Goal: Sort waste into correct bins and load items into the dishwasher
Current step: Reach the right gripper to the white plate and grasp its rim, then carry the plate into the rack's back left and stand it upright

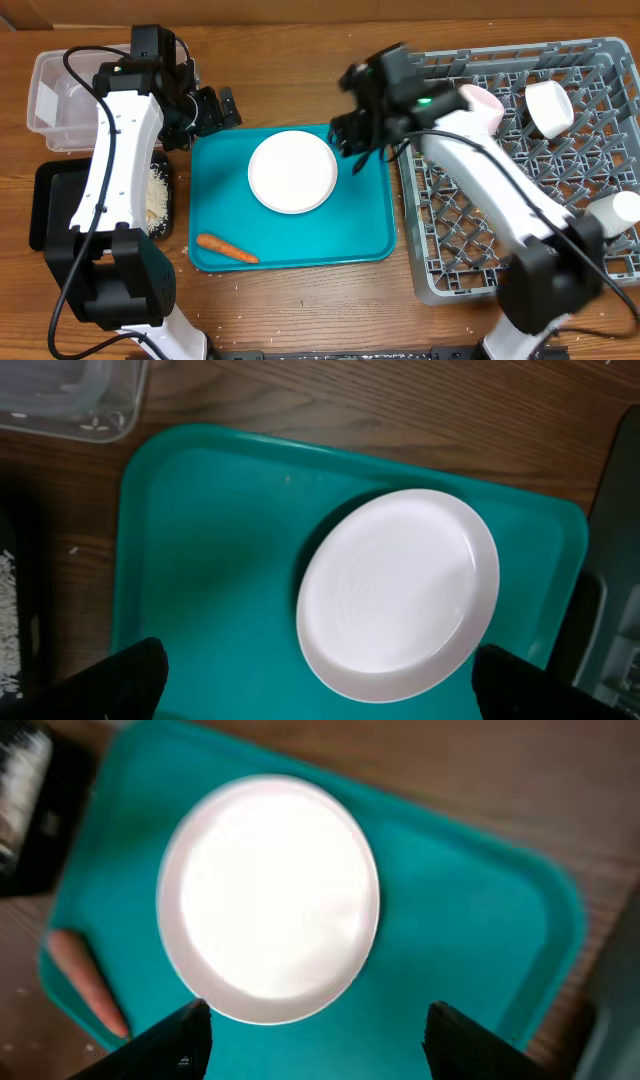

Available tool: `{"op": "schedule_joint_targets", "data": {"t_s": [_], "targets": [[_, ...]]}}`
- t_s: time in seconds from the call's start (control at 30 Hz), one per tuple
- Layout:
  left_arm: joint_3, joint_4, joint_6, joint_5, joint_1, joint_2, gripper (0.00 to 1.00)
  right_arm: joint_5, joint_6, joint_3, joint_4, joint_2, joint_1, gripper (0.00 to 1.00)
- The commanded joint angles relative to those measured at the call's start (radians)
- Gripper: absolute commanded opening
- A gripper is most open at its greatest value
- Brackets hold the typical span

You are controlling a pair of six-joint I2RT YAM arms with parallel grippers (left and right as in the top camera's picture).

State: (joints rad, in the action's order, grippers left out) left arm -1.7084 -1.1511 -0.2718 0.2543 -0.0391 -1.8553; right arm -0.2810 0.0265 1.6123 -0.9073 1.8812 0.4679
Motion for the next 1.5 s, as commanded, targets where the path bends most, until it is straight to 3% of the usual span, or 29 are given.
{"op": "schedule_joint_targets", "data": {"t_s": [0.0, 0.27, 0.47, 0.57, 0.73, 0.77, 0.93, 1.17, 1.47], "targets": [[-0.01, -0.004, -0.016, 0.027, 0.007, 0.011, 0.98, 0.025, 0.003, 0.011, 0.002, 0.061, 0.01, 0.7], [-0.01, 0.004, -0.016, 0.027, 0.014, 0.011, 0.98, -0.02, 0.011, 0.011, 0.009, 0.207, 0.039, 0.69], [-0.01, 0.004, -0.016, 0.027, 0.016, 0.011, 0.98, -0.019, 0.011, 0.011, 0.017, 0.286, 0.065, 0.62], [-0.01, 0.004, -0.016, 0.027, 0.02, 0.011, 0.98, -0.019, 0.035, 0.011, 0.018, 0.314, 0.072, 0.5], [-0.01, 0.004, -0.016, 0.027, 0.021, 0.011, 0.98, 0.014, 0.061, 0.011, 0.021, 0.332, 0.072, 0.07], [-0.01, 0.004, -0.016, 0.027, 0.021, 0.011, 0.98, 0.029, 0.071, 0.011, 0.021, 0.331, 0.071, 0.04], [-0.01, 0.003, -0.016, 0.027, 0.021, 0.011, 0.98, 0.064, 0.082, 0.048, 0.005, 0.298, 0.038, 0.04], [-0.01, 0.002, -0.012, 0.027, 0.021, 0.011, 0.98, 0.106, 0.073, 0.239, -0.129, 0.154, -0.089, 0.04], [-0.01, 0.011, -0.012, 0.027, 0.021, 0.011, 0.98, 0.504, 0.048, 0.309, -0.206, -0.052, -0.269, 0.04]]}}
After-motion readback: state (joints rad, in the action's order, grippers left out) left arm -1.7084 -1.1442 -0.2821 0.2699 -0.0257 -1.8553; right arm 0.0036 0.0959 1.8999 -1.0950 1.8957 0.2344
